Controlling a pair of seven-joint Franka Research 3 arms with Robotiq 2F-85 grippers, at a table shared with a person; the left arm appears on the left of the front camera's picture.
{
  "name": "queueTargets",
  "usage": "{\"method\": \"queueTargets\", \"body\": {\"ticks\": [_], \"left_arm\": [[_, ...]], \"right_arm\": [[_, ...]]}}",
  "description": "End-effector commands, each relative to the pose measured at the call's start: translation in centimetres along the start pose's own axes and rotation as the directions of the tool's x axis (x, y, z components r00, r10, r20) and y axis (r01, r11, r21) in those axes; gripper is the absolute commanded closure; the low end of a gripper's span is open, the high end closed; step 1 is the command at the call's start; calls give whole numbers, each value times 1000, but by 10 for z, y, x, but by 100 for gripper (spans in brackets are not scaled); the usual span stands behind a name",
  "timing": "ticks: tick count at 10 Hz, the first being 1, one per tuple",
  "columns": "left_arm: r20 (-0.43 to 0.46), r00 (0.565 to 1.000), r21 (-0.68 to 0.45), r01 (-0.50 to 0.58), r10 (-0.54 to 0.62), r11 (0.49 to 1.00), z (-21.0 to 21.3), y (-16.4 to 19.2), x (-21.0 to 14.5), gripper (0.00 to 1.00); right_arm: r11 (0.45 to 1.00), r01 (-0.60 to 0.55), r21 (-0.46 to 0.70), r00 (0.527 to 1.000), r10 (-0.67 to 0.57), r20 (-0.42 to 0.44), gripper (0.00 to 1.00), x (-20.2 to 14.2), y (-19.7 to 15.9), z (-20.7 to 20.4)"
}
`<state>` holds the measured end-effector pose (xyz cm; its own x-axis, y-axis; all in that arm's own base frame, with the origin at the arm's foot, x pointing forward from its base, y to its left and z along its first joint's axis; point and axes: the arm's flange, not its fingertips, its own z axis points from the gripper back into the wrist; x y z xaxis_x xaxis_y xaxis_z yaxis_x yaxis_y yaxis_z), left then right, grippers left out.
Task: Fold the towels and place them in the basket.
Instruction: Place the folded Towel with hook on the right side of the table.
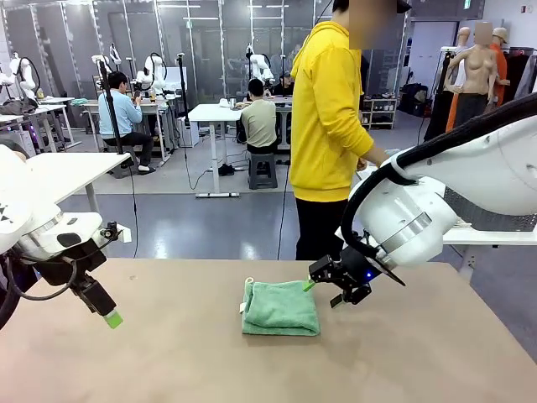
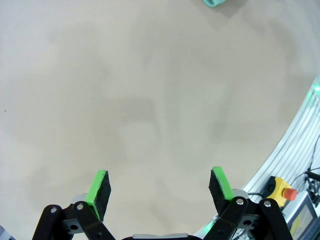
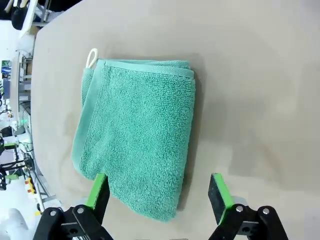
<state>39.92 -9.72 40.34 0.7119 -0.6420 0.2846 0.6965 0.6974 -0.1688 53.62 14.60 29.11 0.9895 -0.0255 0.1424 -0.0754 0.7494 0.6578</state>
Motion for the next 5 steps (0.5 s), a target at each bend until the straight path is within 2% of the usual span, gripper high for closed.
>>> {"method": "queueTargets", "body": {"ticks": [1, 5], "left_arm": [[-7, 1000, 12, -10, 10, 1000, 0, 1, 3, 0], [-7, 1000, 12, -10, 10, 1000, 0, 1, 3, 0]], "right_arm": [[999, -18, 46, 1000, 18, 8, 0, 4, 0, -15], [998, -15, 57, 1000, 16, -24, 0, 11, 5, -40]]}}
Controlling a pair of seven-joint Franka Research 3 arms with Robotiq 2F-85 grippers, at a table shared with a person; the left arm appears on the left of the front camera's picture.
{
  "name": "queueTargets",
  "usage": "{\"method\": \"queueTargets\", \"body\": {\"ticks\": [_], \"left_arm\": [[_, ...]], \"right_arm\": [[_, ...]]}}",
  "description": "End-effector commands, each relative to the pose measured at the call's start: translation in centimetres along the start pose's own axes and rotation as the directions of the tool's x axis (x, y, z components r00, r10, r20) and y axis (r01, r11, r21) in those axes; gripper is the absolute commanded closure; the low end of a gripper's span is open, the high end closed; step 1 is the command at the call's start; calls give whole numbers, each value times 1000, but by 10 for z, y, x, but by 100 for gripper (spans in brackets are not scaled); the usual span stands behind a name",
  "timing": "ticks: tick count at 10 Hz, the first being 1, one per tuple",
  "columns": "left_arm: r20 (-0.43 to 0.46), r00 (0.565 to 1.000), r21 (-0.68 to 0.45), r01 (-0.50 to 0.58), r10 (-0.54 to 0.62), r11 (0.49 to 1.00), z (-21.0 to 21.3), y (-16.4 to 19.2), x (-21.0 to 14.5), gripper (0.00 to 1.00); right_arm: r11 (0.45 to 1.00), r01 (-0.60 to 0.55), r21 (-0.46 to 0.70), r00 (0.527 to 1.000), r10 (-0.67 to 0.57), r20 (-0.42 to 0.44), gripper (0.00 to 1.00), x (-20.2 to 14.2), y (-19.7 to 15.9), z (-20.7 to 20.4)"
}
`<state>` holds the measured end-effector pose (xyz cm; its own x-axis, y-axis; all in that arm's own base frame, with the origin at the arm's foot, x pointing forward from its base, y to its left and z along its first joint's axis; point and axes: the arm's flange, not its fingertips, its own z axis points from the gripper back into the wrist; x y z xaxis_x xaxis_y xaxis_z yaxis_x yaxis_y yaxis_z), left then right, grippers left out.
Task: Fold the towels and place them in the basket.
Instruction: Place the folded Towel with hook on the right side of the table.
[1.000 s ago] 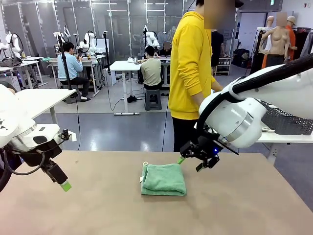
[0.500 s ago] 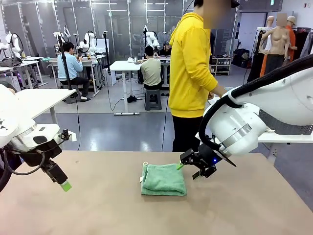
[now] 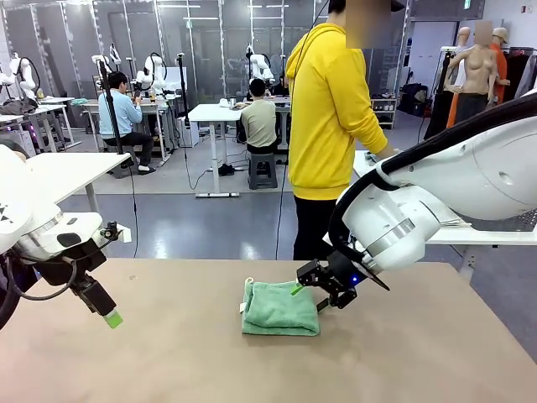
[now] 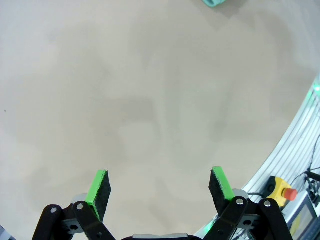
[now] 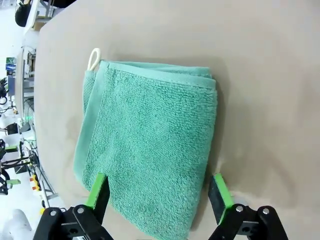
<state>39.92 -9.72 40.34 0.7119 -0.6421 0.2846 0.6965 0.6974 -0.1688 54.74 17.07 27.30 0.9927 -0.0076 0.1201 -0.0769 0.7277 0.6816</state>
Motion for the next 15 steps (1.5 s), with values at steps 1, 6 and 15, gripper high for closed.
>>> {"method": "queueTargets", "body": {"ticks": [1, 6, 15], "left_arm": [[-7, 1000, 12, -10, 10, 1000, 0, 1, 3, 0], [-7, 1000, 12, -10, 10, 1000, 0, 1, 3, 0], [-7, 1000, 12, -10, 10, 1000, 0, 1, 3, 0]], "right_arm": [[1000, -12, 25, 1000, 12, -3, 0, 4, -3, -14], [999, 1, 44, 1000, -2, 8, 0, 1, -1, -29], [998, 31, 48, 997, -34, 64, 100, -5, 8, -34]]}}
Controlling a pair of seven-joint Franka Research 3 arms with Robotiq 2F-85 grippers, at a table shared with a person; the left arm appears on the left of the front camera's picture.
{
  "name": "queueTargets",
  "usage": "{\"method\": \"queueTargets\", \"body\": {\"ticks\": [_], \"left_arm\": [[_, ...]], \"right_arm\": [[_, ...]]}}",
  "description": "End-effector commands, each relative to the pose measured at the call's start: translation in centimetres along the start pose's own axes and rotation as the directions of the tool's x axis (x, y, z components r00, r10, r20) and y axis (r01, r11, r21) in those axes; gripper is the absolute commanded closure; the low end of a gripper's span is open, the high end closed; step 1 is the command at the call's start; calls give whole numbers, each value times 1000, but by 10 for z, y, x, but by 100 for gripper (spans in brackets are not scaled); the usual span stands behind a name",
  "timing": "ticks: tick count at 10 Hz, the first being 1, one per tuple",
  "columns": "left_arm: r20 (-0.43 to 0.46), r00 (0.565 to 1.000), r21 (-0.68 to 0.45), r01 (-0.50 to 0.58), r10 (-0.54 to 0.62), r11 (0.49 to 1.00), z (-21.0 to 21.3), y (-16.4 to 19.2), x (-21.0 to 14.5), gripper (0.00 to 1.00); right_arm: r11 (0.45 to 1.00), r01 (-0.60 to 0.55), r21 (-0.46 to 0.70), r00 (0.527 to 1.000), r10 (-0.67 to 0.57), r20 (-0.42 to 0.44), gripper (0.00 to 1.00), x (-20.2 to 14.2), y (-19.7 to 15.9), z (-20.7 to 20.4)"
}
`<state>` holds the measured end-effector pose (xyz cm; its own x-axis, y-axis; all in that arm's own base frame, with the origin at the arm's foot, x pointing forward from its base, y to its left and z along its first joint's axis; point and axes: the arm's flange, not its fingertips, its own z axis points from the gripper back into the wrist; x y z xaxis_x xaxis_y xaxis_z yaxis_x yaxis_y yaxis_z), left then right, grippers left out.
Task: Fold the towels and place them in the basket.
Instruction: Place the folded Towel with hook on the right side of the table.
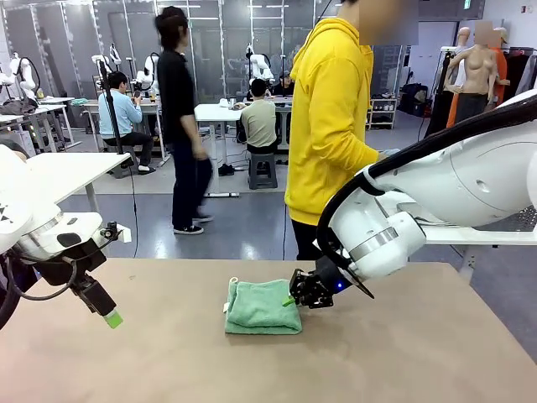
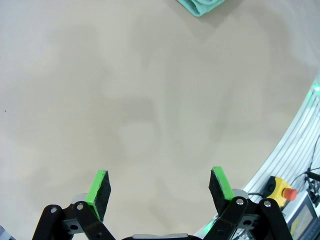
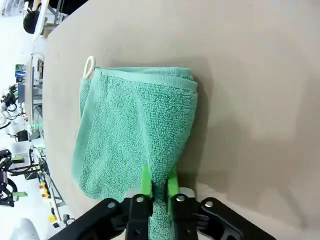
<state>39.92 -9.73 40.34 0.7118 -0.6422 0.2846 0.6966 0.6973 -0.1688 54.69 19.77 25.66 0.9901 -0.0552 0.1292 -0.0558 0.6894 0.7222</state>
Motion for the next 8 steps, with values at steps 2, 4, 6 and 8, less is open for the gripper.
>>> {"method": "queueTargets", "body": {"ticks": [2, 4, 6, 8], "left_arm": [[-7, 1000, 12, -10, 10, 1000, 0, 1, 3, 0], [-7, 1000, 12, -10, 10, 1000, 0, 1, 3, 0], [-7, 1000, 12, -10, 10, 1000, 0, 1, 3, 0], [-7, 1000, 12, -10, 10, 1000, 0, 1, 3, 0]], "right_arm": [[1000, -2, -17, 1000, 2, 26, 100, -4, 3, -3], [1000, 8, -6, 1000, -8, 26, 100, -8, 3, -1], [1000, -4, -7, 1000, 4, 5, 100, -1, 2, -1], [1000, -4, -7, 1000, 4, 5, 100, -1, 2, -1]]}}
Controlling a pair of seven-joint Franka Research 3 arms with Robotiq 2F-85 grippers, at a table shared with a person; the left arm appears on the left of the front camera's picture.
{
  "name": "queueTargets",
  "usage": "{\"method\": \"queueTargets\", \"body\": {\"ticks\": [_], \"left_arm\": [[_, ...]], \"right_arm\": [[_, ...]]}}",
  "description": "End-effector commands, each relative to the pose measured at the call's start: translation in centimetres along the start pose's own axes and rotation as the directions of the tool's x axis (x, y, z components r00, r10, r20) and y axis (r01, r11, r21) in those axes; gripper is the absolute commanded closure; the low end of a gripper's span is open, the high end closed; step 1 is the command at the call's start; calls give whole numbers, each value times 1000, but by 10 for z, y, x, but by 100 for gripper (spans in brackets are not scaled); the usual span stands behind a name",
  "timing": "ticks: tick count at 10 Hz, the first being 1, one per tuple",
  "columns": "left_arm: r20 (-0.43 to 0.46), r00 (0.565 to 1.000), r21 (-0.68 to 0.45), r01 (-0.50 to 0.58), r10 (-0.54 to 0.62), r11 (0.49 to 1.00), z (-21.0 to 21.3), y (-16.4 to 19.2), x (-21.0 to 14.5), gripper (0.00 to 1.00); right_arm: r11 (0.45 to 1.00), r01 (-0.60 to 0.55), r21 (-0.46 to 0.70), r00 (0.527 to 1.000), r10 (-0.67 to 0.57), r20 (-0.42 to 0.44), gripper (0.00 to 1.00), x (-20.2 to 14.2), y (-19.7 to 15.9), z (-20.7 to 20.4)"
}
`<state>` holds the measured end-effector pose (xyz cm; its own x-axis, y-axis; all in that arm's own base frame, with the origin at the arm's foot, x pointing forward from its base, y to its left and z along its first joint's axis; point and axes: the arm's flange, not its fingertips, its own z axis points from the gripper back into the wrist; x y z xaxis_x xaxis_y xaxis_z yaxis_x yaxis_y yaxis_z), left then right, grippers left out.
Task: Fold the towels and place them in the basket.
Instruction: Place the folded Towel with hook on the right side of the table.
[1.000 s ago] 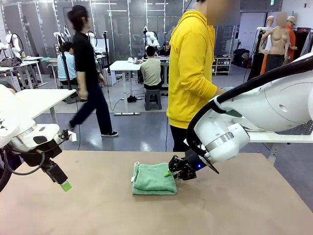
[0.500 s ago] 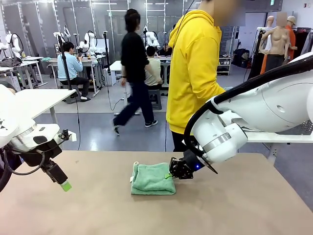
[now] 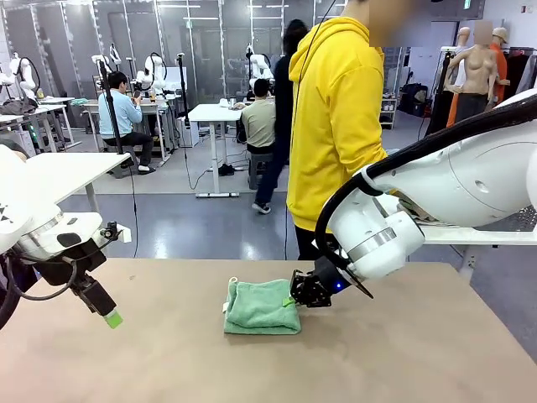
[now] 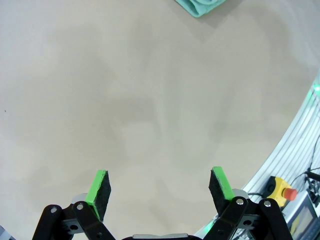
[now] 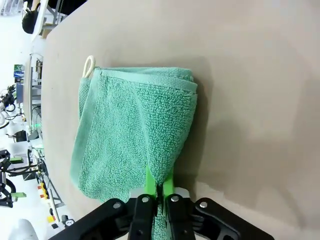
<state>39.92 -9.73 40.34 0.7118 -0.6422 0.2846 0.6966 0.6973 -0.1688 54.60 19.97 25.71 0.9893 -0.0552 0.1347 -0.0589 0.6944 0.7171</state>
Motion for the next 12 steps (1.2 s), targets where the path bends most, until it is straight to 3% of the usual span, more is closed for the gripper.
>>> {"method": "queueTargets", "body": {"ticks": [1, 3, 4, 6, 8, 12], "left_arm": [[-7, 1000, 12, -10, 10, 1000, 0, 1, 3, 0], [-7, 1000, 12, -10, 10, 1000, 0, 1, 3, 0], [-7, 1000, 12, -10, 10, 1000, 0, 1, 3, 0], [-7, 1000, 12, -10, 10, 1000, 0, 1, 3, 0], [-7, 1000, 12, -10, 10, 1000, 0, 1, 3, 0], [-7, 1000, 12, -10, 10, 1000, 0, 1, 3, 0]], "right_arm": [[1000, 0, 0, 1000, 0, 1, 100, 0, 0, 0], [1000, 0, 0, 1000, 0, 0, 94, 0, 0, 0], [998, -35, -54, 999, 37, 21, 94, -9, -5, 30], [997, -58, -57, 998, 59, 24, 94, -20, -37, 73], [997, -16, -72, 994, 24, 105, 94, -27, -71, 122], [984, 41, -174, 985, -10, 173, 94, -42, -149, 206]]}}
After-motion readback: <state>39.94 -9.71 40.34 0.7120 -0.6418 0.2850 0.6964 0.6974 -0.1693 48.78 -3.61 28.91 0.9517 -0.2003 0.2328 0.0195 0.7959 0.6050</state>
